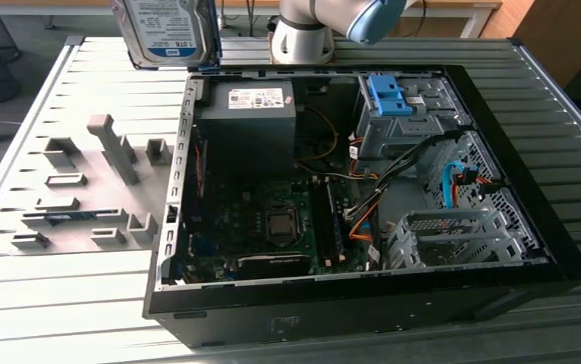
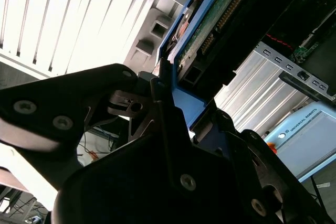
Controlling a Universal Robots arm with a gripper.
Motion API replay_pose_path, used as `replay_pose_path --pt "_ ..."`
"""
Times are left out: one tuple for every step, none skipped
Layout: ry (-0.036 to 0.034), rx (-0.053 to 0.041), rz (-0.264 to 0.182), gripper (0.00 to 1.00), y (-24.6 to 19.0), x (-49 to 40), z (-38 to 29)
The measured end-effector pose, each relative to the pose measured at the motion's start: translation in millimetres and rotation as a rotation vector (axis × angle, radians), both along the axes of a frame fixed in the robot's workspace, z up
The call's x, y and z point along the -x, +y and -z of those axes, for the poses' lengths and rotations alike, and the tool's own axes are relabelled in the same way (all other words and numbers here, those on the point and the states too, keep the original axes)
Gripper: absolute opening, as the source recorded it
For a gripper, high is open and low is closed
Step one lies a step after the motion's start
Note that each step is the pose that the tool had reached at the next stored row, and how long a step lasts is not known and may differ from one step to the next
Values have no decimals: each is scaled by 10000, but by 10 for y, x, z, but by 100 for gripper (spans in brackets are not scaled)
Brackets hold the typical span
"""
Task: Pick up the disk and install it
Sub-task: 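Pick up the disk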
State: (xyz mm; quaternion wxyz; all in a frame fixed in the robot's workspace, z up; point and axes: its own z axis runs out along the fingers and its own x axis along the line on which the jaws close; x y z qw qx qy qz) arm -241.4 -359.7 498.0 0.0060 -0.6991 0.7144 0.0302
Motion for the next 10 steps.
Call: replay_pose_path --pt "-1 -1 -1 36 0 -10 0" --pt "0 -1 1 36 0 -25 0" --pt "0 -1 1 36 0 -46 0" --pt "-1 -1 0 36 0 -76 0" --pt "-1 -1 1 36 0 -104 0" --pt "-1 0 0 36 0 -130 0" --pt "-1 0 1 36 0 -152 0" --pt "-1 -1 1 36 0 -171 0" --pt "-1 -1 1 36 0 -188 1" --pt "0 0 2 36 0 -203 0"
